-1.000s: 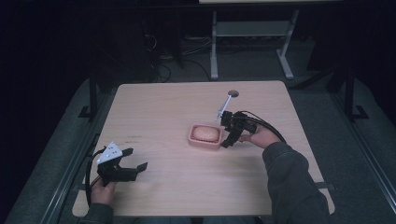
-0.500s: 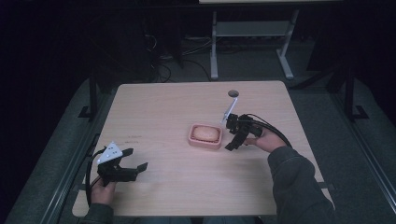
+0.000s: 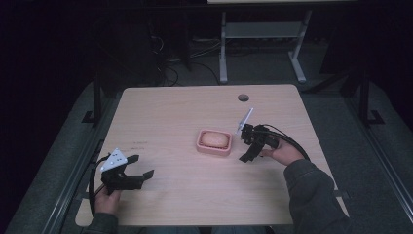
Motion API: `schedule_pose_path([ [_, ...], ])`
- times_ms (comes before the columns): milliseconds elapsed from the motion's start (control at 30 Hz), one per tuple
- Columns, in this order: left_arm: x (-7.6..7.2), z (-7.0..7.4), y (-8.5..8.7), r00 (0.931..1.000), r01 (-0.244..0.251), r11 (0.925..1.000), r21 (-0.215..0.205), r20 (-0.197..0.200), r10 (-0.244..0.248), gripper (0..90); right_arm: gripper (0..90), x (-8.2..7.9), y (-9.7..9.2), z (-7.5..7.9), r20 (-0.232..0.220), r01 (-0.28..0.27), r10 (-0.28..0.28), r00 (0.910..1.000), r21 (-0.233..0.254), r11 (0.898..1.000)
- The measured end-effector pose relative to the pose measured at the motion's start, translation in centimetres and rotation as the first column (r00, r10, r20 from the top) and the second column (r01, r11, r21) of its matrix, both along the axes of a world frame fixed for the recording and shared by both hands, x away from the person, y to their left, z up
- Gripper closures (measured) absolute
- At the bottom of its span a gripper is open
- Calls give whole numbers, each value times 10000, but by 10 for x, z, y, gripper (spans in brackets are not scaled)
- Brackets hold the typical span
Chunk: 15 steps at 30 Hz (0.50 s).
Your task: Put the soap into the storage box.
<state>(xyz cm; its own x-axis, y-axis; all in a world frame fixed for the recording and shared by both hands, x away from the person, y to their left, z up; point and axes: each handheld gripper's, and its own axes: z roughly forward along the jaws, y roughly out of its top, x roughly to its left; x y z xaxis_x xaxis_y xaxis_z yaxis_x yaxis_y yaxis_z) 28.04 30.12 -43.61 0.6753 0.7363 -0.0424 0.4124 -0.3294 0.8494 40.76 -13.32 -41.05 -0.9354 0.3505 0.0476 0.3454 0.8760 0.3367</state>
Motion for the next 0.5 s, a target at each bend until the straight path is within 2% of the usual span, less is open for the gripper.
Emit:
schedule_pose_path([
  [167,0,-1,-1,10000,-2,10000,-31,51,2,142,230,-6,-7,-1,74,57,-58,10000,177,9998],
  [333,-1,0,-2,10000,-3,10000,67,18,3,142,227,-9,-13,-5,-47,179,-179,9998,87,9998],
  [500,0,-1,-3,10000,-64,10000,61,-6,64,143,229,-13,-19,-4,47,223,-225,9997,304,9993],
])
